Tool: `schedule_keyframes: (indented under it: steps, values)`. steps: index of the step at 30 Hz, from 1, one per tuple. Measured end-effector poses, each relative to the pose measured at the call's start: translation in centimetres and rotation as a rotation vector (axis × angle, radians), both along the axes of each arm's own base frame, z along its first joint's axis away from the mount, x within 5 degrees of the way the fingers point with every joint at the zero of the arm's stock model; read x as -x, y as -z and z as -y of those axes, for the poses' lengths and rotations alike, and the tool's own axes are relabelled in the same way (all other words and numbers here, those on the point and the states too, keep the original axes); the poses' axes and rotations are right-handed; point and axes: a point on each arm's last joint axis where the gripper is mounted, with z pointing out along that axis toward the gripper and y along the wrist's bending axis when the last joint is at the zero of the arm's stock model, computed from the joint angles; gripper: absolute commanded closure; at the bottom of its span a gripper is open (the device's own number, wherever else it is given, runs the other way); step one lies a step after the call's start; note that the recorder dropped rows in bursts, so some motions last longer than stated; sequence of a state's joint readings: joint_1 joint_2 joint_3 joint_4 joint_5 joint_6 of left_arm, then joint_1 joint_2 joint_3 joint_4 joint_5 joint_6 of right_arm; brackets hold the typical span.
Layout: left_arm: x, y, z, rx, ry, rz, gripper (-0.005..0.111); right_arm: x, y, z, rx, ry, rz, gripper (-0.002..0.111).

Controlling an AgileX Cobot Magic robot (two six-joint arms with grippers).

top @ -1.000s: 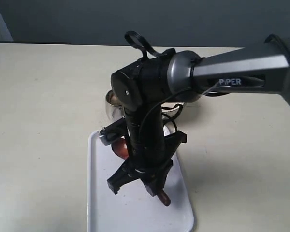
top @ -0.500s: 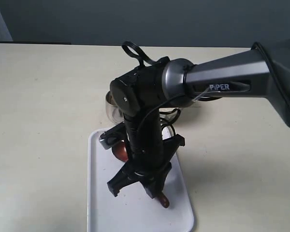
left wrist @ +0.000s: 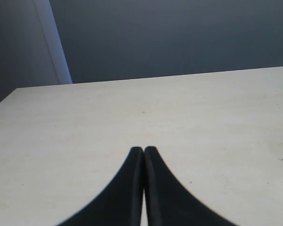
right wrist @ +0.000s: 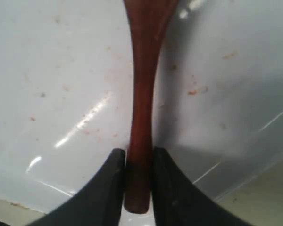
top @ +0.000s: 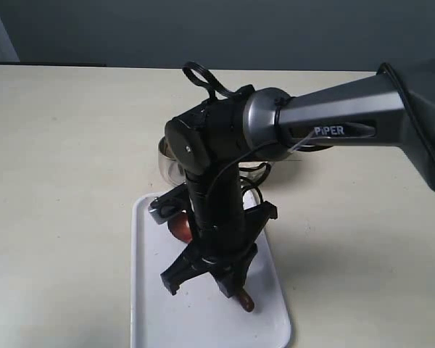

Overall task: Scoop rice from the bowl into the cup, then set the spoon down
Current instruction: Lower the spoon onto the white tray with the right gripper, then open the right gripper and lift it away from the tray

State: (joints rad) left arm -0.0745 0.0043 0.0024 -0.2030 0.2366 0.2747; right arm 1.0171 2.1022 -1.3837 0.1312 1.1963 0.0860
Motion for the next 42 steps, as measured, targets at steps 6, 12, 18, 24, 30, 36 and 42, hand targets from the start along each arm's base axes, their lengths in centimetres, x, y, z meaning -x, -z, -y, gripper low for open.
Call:
schedule_keyframes:
  steps: [6, 12, 18, 24, 30, 36, 42]
  values:
    - [0.0, 0.0, 0.0, 0.0, 0.0, 0.0, 0.106, 0.0, 0.0, 0.0, 0.001, -0.001, 0.001, 0.068]
    - [0.0, 0.0, 0.0, 0.0, 0.0, 0.0, 0.106, -0.1, 0.0, 0.1, 0.006, -0.01, 0.013, 0.068]
    - [0.0, 0.0, 0.0, 0.0, 0.0, 0.0, 0.106, -0.3, -0.8, 0.2, -0.006, -0.026, 0.047, 0.069]
    - [0.0, 0.0, 0.0, 0.0, 0.0, 0.0, 0.106, -0.3, -2.0, 0.3, -0.03, -0.028, 0.068, 0.069]
    - [0.0, 0.0, 0.0, 0.0, 0.0, 0.0, 0.106, -0.9, -5.0, 0.3, -0.133, -0.052, 0.192, 0.082]
    - [0.0, 0.0, 0.0, 0.0, 0.0, 0.0, 0.106, -1.1, -12.6, 1.6, -0.34, -0.052, 0.445, 0.108]
    - [0.0, 0.0, 0.0, 0.0, 0.0, 0.0, 0.106, -0.7, -21.6, 5.1, -0.549, 0.019, 0.787, 0.108]
